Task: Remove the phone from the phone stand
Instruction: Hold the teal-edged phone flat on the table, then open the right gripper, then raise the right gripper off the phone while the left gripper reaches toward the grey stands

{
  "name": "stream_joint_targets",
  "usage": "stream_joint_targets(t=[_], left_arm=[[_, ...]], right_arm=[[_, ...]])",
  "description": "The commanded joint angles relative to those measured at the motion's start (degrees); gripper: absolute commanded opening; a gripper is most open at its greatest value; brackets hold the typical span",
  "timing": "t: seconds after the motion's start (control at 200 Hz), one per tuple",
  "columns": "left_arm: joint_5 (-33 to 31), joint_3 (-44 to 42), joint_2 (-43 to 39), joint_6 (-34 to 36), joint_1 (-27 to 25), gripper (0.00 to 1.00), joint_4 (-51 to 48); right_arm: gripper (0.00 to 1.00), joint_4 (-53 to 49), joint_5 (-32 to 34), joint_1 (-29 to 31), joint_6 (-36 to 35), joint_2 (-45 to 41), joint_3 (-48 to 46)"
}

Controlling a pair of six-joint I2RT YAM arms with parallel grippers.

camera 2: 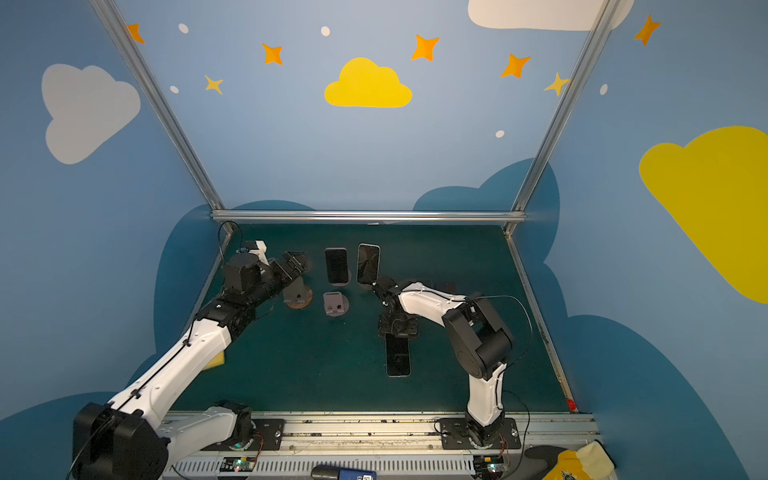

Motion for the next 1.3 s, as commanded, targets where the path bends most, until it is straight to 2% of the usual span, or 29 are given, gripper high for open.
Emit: stream_joint_targets(t=[0.0,0.205,0.421,0.661,0.756,0.871,1.006,1.076,1.162,1.297], left_arm=[[-0.1,1.2,-0.5,0.8,-0.2,1.00,0.6],[-0.2,1.2,-0.3,1.1,-0.7,1.00,0.6],[-0.7,1.4,0.1,1.8,-1.3,1.00,0.2],[-3.3,2.3,0.2,4.6,-3.3,1.00,-2.2],[-6.6,3.3,0.2,7.3,-5.1,1.00,-4.7],[-14.3,5.8,0.8,12.6,-9.1,1.00,-10.4],[-22.7,9.5,2.4,16.4,-14.3,1.00,-18.1],[-22.3,8.5,2.9,14.5,-15.8,1.00,-20.3],[-20.4,3.9,4.2,12.5,-18.2,1.00,-18.0],[-18.3,1.8,10.9,13.4,-22.2,1.00,-16.7]], right_arm=[[0.78,7.4,-4.8,1.0,0.2,0.8,-1.1],[0.79,4.8,-2.5,1.0,0.2,-2.0,-0.9],[0.81,2.3,-1.4,1.2,-1.0,-10.3,-0.2],[0.80,-2.5,4.1,1.9,-2.6,-18.7,1.1],[0.80,-3.1,6.6,2.0,-3.0,-23.0,0.0],[0.80,-2.4,10.0,1.9,-3.5,-28.8,-2.4],[0.81,0.0,11.5,1.6,-5.7,-35.4,-6.1],[0.81,2.4,13.5,1.7,-5.7,-39.1,-9.2],[0.82,8.4,16.1,1.6,-4.5,-44.3,-15.0],[0.84,21.5,16.2,1.2,-9.7,-53.3,-25.8]])
